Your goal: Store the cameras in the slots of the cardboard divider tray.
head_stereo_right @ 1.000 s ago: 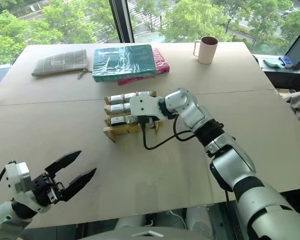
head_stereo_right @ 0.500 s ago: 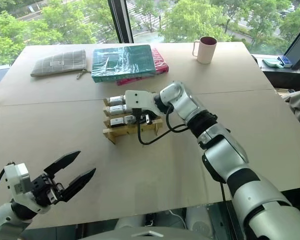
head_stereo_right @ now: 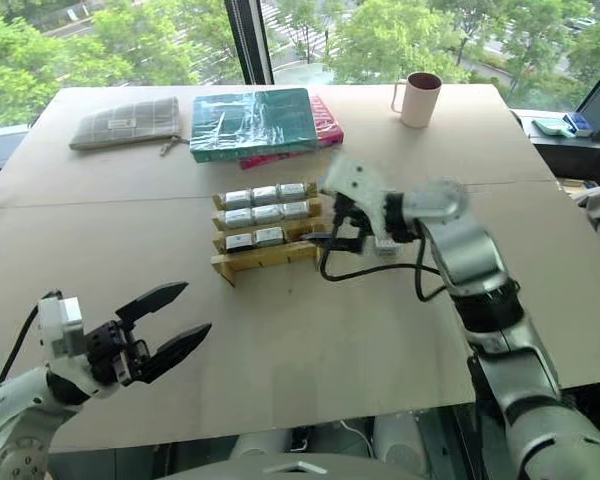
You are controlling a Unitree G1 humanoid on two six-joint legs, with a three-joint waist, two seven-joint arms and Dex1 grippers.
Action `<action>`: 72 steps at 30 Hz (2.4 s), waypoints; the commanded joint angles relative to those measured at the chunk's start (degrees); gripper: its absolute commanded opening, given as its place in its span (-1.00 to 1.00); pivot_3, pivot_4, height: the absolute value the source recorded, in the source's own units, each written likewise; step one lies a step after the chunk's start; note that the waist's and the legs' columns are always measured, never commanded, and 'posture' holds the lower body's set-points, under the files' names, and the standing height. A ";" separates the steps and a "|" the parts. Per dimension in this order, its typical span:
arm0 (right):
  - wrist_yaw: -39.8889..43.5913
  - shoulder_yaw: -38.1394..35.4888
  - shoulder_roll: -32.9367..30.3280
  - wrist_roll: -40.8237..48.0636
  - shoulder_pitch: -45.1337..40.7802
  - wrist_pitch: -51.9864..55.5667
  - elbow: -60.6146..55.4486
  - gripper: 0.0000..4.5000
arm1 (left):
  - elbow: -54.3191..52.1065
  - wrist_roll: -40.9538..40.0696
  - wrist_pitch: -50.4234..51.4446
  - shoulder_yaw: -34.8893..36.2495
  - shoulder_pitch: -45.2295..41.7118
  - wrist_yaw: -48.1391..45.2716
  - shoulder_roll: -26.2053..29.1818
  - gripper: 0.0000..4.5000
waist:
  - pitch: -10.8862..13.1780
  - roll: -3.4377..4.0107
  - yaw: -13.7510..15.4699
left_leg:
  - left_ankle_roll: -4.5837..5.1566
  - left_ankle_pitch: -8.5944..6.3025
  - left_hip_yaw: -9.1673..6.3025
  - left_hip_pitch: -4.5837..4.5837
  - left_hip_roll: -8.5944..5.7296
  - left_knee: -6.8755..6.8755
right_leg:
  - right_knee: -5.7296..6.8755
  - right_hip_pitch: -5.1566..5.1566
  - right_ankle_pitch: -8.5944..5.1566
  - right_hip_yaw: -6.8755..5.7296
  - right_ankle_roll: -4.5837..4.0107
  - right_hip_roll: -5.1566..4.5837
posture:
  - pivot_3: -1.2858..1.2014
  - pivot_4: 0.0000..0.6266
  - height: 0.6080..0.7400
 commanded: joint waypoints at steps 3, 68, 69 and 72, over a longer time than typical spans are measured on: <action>-17.71 -6.67 3.62 -3.36 8.24 10.62 -8.31 0.98 | 1.81 -0.72 1.85 -2.86 -6.46 -2.75 2.74 1.00 | -0.01 -0.02 -0.20 | 0.13 0.08 0.09 0.03 0.00 0.00 | 0.03 -0.01 0.00 0.00 0.00 0.04 | 0.03 -0.52 1.00; -14.37 8.99 -4.19 -3.96 11.49 -30.46 -14.66 -0.13 | 7.81 -38.31 45.82 -16.24 -47.58 42.94 1.27 0.29 | -0.20 -0.36 0.75 | 0.06 0.29 -0.05 0.35 0.03 0.15 | 0.04 0.41 0.12 -0.10 0.30 0.66 | 0.03 -0.52 1.00; -14.30 9.02 -4.11 -3.88 11.46 -30.30 -14.75 -0.13 | 7.60 -37.73 45.89 -16.53 -47.59 42.35 1.25 0.07 | -0.20 -0.36 0.77 | 0.06 0.29 -0.05 0.35 0.02 0.15 | 0.04 0.42 0.12 -0.10 0.30 0.66 | 0.03 -0.52 1.00; -13.53 9.09 -3.89 -2.94 11.40 -29.19 -15.06 -0.13 | 7.38 -36.79 45.87 -16.91 -47.69 41.71 0.79 -0.46 | -0.20 -0.35 0.73 | 0.06 0.29 -0.04 0.35 0.02 0.15 | 0.03 0.42 0.12 -0.10 0.30 0.66 | 0.03 -0.52 1.00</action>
